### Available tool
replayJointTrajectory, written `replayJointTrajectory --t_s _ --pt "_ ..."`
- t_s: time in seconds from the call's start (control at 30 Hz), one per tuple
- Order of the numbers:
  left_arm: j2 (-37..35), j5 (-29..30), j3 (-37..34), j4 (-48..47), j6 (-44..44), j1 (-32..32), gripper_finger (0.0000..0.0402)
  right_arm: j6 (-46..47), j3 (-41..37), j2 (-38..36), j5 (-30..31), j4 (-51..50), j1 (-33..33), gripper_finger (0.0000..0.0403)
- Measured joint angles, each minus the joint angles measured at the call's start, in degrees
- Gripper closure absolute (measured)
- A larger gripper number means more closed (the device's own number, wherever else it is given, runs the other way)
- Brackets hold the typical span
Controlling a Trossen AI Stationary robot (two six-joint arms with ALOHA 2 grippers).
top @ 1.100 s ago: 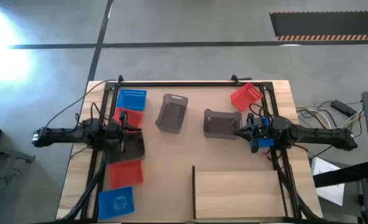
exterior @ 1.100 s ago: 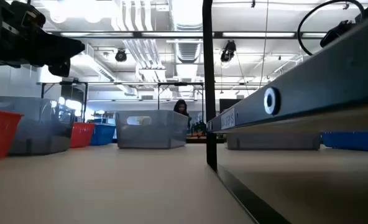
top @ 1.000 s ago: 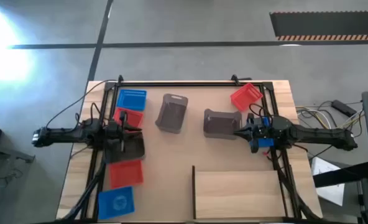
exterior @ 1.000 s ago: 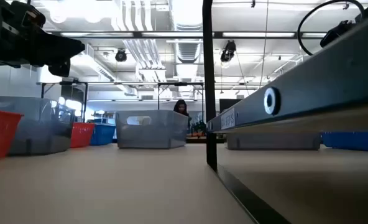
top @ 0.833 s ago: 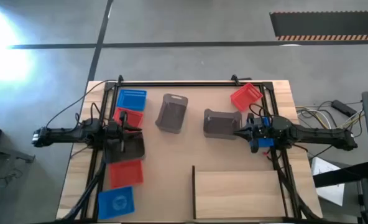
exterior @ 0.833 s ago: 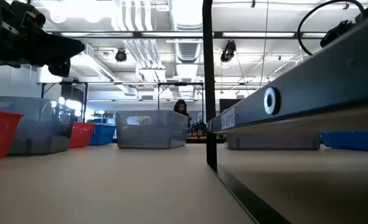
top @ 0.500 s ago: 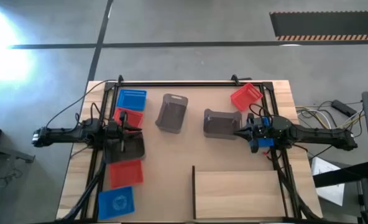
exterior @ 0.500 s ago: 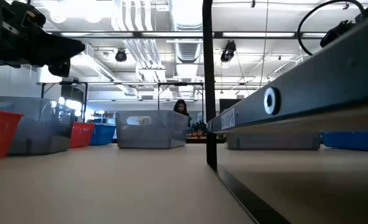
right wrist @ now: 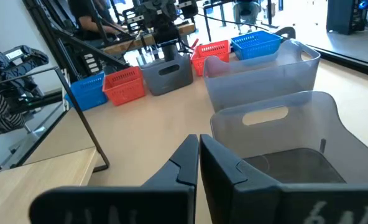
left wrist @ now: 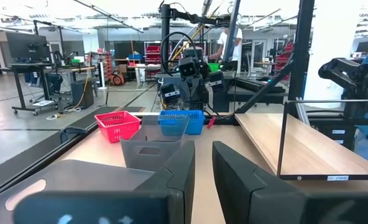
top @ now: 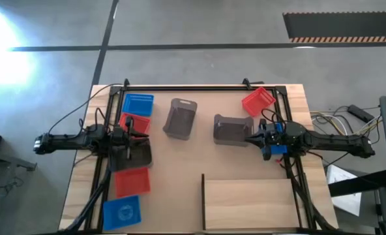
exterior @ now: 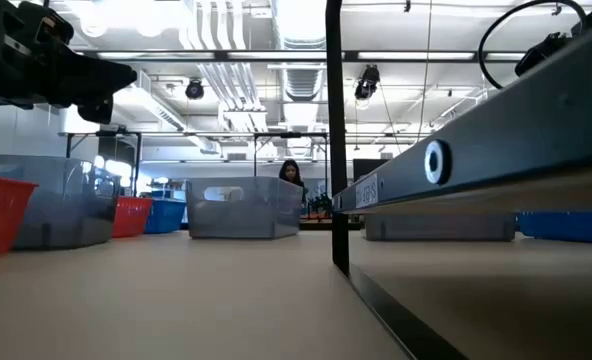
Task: Stack baskets on shelf by color
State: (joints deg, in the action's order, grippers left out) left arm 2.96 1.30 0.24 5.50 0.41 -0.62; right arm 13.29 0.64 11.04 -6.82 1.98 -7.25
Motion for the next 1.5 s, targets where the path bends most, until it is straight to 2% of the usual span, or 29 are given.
replayJointTrajectory --t_s 1.07,1.2,1.37,1.5 --pt "0.0 -0.1 0.0 0.0 0.0 0.0 0.0362 0.0 0.0 0.0 0.0 0.0 0.0 0.0394" --pt "0.0 1.4 0.0 0.3 0.1 0.0 0.0362 0.0 0.0 0.0 0.0 0.0 0.0 0.0394" --pt "0.0 3.3 0.0 5.8 0.0 0.0 0.0362 0.0 0.0 0.0 0.0 0.0 0.0 0.0394" --pt "0.2 3.4 0.0 14.9 0.0 0.0 0.0362 0.0 0.0 0.0 0.0 0.0 0.0 0.0394"
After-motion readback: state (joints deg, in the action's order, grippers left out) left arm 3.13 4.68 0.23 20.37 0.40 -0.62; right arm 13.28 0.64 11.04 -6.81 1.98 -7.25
